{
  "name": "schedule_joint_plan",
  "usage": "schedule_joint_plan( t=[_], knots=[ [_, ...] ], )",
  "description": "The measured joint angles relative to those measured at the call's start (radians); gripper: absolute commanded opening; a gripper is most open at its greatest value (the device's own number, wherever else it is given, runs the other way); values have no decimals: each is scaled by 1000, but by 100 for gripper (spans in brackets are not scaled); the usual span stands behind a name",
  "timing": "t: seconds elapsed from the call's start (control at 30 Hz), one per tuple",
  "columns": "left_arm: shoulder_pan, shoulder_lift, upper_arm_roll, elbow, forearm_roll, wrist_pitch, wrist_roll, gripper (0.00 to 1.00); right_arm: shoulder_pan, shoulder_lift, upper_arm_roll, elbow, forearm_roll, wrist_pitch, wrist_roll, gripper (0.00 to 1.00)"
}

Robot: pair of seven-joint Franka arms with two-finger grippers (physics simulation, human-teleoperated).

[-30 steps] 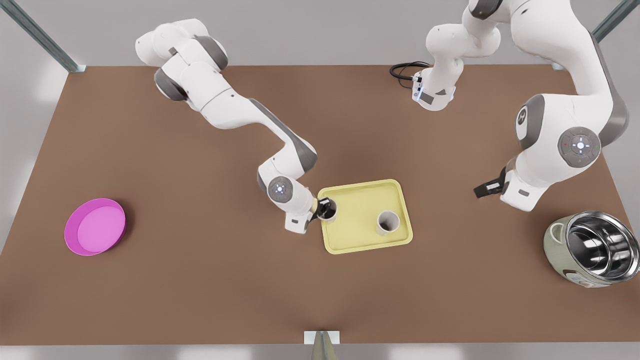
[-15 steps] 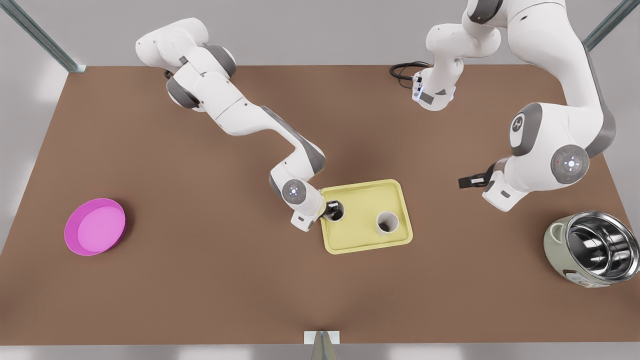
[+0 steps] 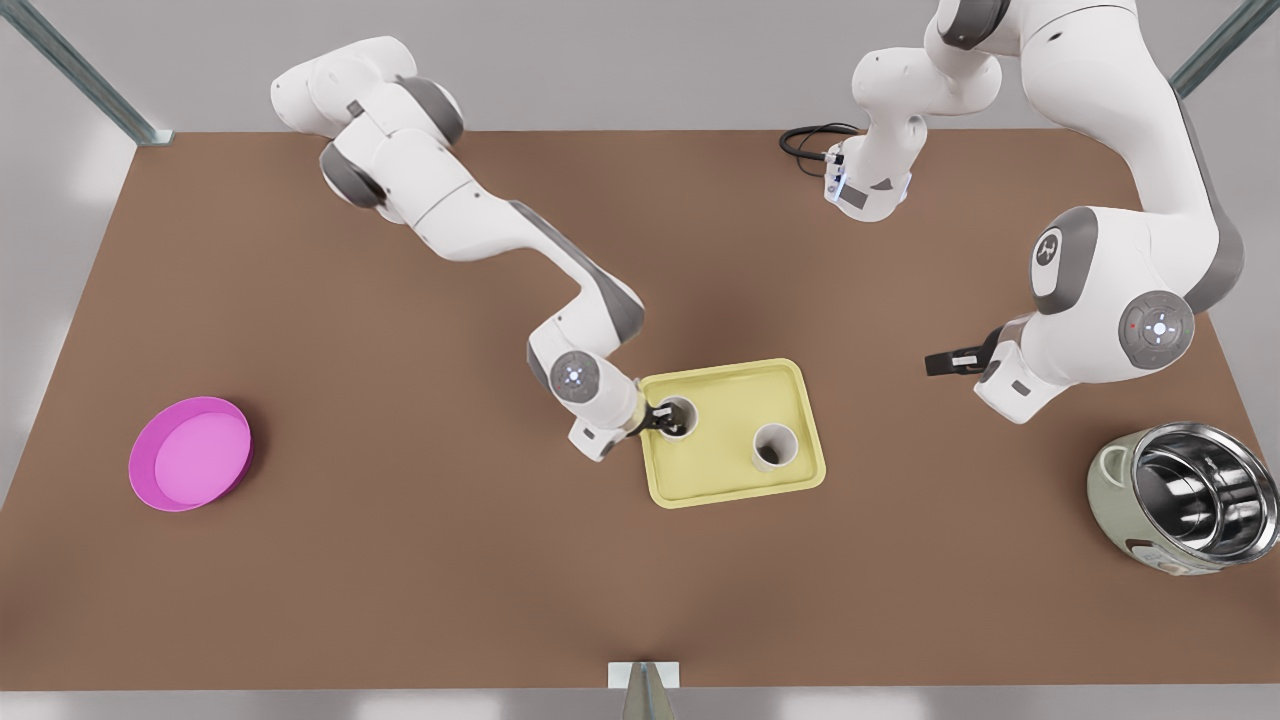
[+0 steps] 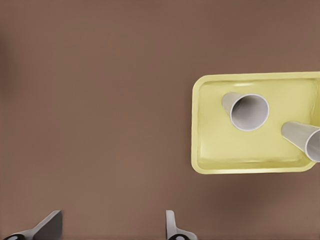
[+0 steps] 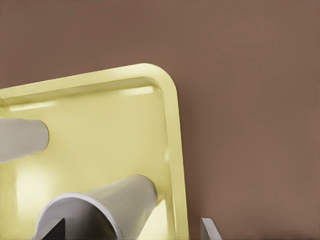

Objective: Use both arms to respectively pick up the white IKEA cups from the middle-left and middle-right positions, then place the white IKEA cups onto the middle-middle tray, ensuring that the cups remain upright and do not tip over

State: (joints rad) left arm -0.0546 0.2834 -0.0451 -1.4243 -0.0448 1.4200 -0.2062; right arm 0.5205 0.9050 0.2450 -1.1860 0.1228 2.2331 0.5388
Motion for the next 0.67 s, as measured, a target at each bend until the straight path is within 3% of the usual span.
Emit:
schedule_joint_plan(
  t=[0.13,0.23,0.33,0.57,0.67],
  knots=[
    [1,-1,0,0,-1,0,9,100,-108,-98,25,-18,21,-129,14,100],
    [1,-3,1,1,-1,-2,14,100,-394,-93,45,-27,49,-345,15,100],
    [8,-3,1,2,-2,-4,19,100,-624,-107,15,4,-127,-499,-44,100],
    [2,-3,-1,0,-23,-10,27,100,-592,-686,-24,-233,-318,-664,-203,100],
    [0,-5,-2,0,-24,-18,29,100,-595,-751,-47,-288,-299,-694,-257,100]
  ],
)
